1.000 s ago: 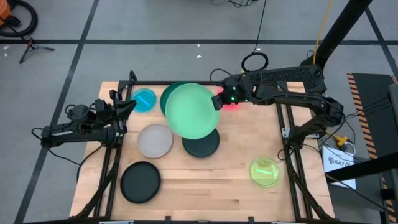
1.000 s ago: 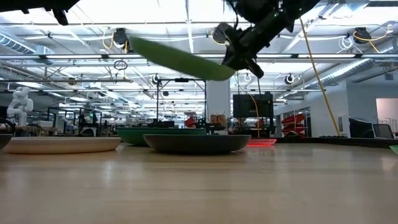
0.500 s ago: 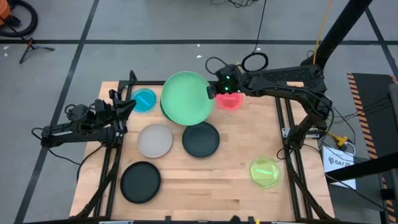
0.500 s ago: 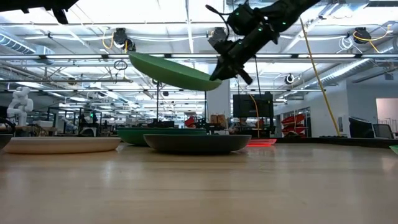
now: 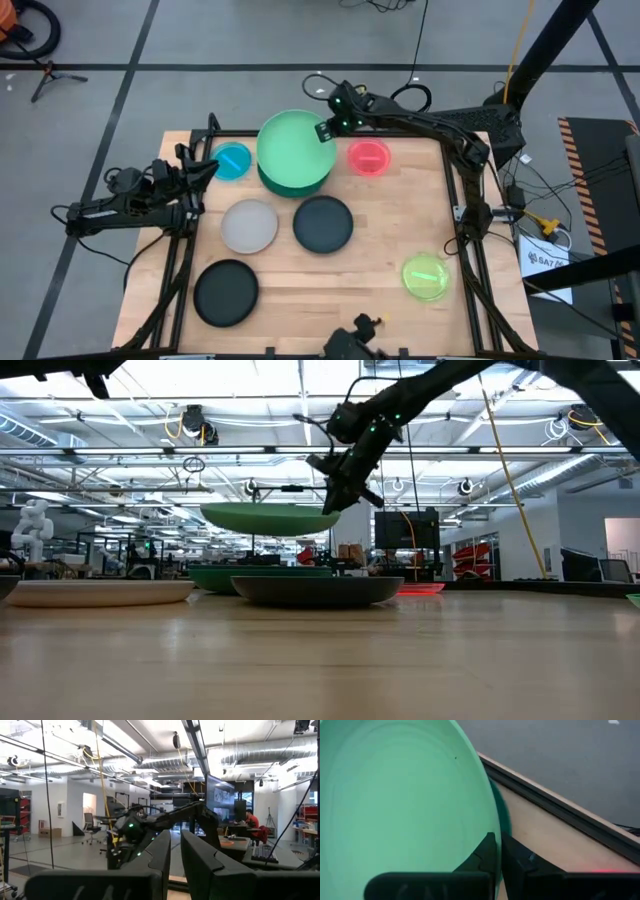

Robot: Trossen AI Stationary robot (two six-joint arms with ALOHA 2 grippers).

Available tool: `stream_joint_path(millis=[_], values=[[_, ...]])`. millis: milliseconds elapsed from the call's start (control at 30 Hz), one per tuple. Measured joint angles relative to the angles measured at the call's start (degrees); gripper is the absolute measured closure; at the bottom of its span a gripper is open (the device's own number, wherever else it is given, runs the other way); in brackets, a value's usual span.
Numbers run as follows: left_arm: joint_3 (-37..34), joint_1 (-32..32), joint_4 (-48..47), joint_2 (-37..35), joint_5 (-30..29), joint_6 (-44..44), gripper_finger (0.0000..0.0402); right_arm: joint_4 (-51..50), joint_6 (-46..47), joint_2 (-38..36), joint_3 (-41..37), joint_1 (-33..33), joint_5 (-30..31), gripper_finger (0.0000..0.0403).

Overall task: Stack plastic plates
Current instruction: Stack the light green plate on the dark green plate

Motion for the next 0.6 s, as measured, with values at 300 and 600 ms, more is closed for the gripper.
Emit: stream_joint_path(millis=[300,600], values=[[0.00,0.01,-0.48,-0.01,0.02,-0.13,0.0350,0.18,0.24,4.48,2.50,-1.63,-1.33,0.0397],[0.01,0.01,-0.51,0.00,0.02,-0.12,0.0350,0.42,-2.38,5.11,2.54,-0.70,1.36,0.0397]])
